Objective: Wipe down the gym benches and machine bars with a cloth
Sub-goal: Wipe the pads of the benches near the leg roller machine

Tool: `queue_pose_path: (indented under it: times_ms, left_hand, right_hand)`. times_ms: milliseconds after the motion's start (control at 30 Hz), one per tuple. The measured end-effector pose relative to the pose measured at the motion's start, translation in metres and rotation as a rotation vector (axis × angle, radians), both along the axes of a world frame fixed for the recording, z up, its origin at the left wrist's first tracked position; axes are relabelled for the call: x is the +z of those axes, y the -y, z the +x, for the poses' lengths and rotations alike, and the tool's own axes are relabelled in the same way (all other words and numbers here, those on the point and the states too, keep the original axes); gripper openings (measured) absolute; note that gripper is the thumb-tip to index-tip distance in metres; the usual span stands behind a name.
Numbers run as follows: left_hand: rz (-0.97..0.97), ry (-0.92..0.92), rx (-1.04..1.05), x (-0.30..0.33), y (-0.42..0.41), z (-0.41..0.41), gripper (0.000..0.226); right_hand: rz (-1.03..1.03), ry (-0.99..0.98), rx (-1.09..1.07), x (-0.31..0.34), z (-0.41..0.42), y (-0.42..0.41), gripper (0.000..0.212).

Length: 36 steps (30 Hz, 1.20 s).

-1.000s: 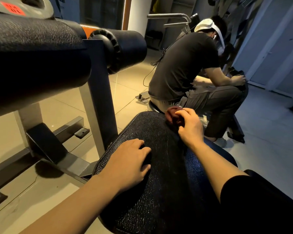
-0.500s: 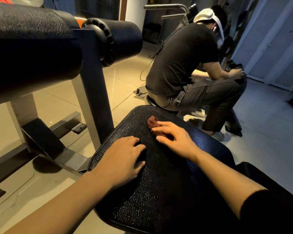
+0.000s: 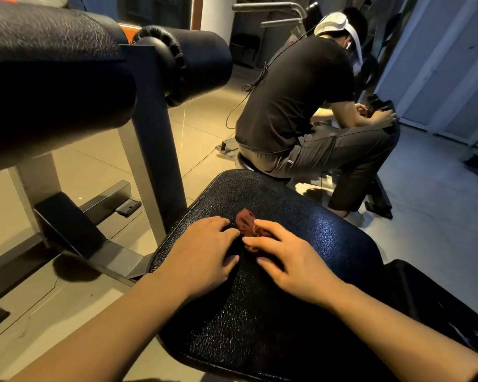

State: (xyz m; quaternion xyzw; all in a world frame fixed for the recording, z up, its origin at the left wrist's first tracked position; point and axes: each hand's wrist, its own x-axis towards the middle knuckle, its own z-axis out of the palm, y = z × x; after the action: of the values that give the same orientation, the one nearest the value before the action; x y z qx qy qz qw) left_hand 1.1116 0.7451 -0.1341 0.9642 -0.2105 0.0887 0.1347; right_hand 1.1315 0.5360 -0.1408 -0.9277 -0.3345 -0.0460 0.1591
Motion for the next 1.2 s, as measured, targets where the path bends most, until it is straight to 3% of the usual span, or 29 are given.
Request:
queue_pose_path:
  times_ms: [67, 200, 267, 400, 467, 567, 633, 833, 1000, 1200]
  left_hand:
    - [-0.004, -0.008, 0.004, 0.000, 0.000, 0.003, 0.050]
    - [-0.019, -0.003, 0.017, 0.001, -0.004, 0.009, 0.050]
    - [-0.011, 0.002, 0.038, 0.003, -0.007, 0.015, 0.049]
    - [-0.021, -0.003, 0.114, 0.004, -0.013, 0.023, 0.048]
    - [-0.038, -0.017, 0.125, 0.004, -0.015, 0.025, 0.047]
    - [-0.057, -0.020, 0.119, 0.002, -0.018, 0.028, 0.046]
    - [-0.076, -0.029, 0.123, 0.001, -0.019, 0.030, 0.045]
    - [-0.106, -0.012, 0.136, -0.001, -0.019, 0.043, 0.044]
    - [-0.130, -0.005, 0.129, 0.000, -0.017, 0.049, 0.044]
    - [-0.105, 0.017, 0.054, 0.000, -0.002, 0.051, 0.044]
  right_hand:
    - [-0.017, 0.053, -0.117, 0.002, 0.019, 0.013, 0.041]
    - [0.142, -0.018, -0.624, 0.004, 0.061, 0.013, 0.038]
    - [0.159, -0.011, -0.569, 0.002, 0.065, -0.016, 0.037]
    - [0.080, 0.007, -0.147, 0.003, 0.064, -0.057, 0.036]
    - [0.053, 0.002, -0.205, 0.007, 0.087, -0.044, 0.037]
    - [0.083, -0.027, -0.519, 0.010, 0.122, -0.019, 0.038]
    - [0.095, -0.033, -0.612, 0.012, 0.136, -0.028, 0.036]
    - [0.008, -0.008, -0.249, 0.017, 0.140, -0.089, 0.034]
    - [0.040, -0.020, -0.481, 0.019, 0.160, -0.061, 0.034]
    - [0.004, -0.010, -0.346, 0.015, 0.157, -0.083, 0.037]
